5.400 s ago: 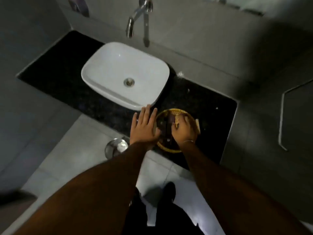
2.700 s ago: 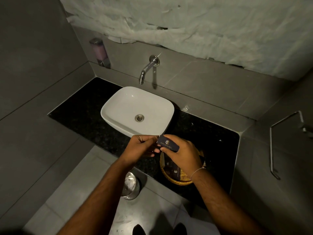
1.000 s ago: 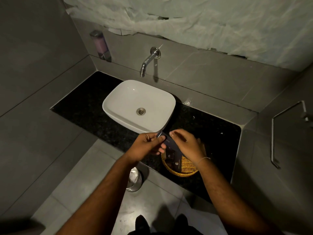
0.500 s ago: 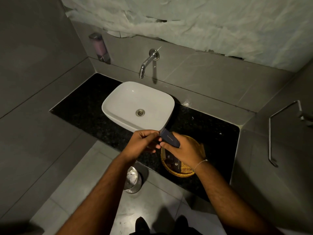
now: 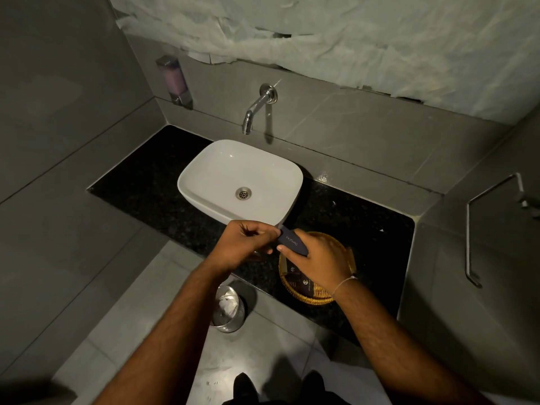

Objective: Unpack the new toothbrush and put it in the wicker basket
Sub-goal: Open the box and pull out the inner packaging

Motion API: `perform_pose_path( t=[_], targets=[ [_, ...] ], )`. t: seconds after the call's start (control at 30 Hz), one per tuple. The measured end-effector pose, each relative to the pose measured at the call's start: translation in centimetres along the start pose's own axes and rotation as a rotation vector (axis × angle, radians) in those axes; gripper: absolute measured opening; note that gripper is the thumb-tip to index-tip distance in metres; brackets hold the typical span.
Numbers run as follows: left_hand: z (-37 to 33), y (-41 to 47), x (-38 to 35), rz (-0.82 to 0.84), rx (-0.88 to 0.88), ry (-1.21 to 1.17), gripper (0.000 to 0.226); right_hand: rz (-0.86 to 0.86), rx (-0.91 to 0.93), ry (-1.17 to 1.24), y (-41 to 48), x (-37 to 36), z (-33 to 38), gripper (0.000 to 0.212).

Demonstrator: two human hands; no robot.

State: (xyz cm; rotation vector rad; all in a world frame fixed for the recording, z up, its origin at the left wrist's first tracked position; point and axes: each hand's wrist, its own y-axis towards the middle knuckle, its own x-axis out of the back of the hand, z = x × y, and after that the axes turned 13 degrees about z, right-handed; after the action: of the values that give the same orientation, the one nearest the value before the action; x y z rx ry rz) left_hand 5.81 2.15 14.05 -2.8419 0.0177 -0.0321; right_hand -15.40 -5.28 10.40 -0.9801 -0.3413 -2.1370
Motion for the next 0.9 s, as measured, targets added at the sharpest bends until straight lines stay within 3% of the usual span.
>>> perform_pose_path(
  t=[0.23, 0.57, 0.67, 0.9],
  targets=[
    [-0.7, 0.5, 0.4, 0.007, 0.123, 0.032, 0.014, -0.005, -0.005, -0.083, 0.2, -0.7, -0.3, 0.047],
    [-0.6, 0.6, 0.4, -0.025, 0.155, -0.036, 0.015, -0.005, -0.036, -0.065, 0.3, -1.0, -0.8, 0.05],
    [-0.3, 0.8, 0.2, -0.044, 0.133, -0.052, 0.007, 0.036, -0.062, 0.023, 0.3, -0.8, -0.9, 0.05],
    [1.4, 1.1, 0.5, -0.112, 0.063, -0.192, 0.022, 0.185, -0.125, 0.371, 0.4, 0.1, -0.5, 0.028]
  ],
)
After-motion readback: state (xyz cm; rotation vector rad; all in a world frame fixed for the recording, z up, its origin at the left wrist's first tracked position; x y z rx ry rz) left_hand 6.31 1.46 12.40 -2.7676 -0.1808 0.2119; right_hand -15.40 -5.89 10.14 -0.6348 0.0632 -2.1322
